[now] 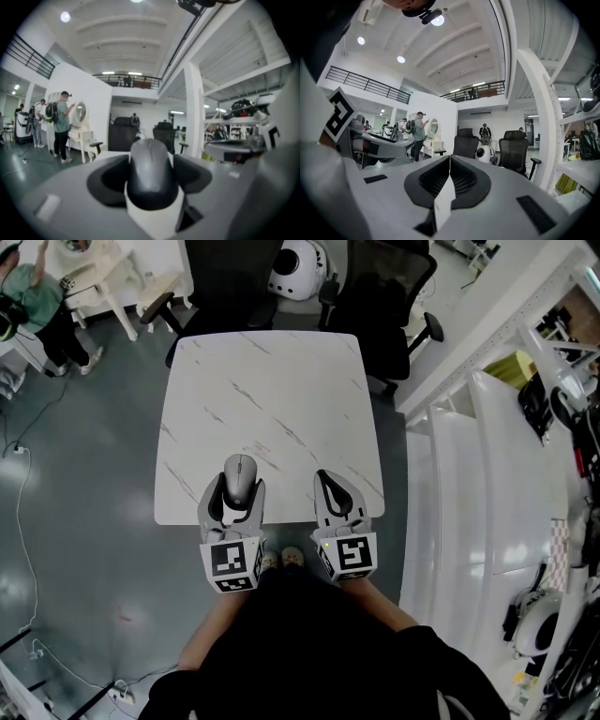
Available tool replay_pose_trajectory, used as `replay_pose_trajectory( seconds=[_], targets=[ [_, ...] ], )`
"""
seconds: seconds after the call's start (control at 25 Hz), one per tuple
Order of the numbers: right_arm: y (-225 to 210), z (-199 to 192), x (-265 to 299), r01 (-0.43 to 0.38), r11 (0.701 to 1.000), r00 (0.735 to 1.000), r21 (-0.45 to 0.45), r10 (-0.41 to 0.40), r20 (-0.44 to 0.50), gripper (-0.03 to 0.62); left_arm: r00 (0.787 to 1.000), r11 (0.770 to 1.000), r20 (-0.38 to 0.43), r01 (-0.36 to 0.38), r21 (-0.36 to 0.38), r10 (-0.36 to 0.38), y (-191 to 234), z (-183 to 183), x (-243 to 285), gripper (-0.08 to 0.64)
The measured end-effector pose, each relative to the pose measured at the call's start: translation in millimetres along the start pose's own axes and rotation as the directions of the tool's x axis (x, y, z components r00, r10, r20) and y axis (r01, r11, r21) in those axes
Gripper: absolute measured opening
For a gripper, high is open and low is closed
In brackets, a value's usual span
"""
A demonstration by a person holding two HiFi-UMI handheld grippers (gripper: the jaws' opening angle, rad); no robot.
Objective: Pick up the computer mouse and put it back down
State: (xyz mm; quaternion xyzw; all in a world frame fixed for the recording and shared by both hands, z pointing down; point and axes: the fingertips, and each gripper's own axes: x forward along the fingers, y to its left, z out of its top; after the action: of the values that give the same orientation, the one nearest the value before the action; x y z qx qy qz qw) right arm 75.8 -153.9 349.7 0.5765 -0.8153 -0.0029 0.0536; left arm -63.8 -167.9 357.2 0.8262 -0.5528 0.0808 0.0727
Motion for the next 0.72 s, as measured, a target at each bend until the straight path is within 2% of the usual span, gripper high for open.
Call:
replay_pose_trajectory(
  seconds=[0.72],
  targets=[
    [7.5,-10.3,0.7,-0.02,1.0,0.999,-0.003,0.02,-0.034,0.018,1.0,1.0,0.0,0.02,0.017,-0.02,-6.2,1.4,-0.3,0.296]
  ],
)
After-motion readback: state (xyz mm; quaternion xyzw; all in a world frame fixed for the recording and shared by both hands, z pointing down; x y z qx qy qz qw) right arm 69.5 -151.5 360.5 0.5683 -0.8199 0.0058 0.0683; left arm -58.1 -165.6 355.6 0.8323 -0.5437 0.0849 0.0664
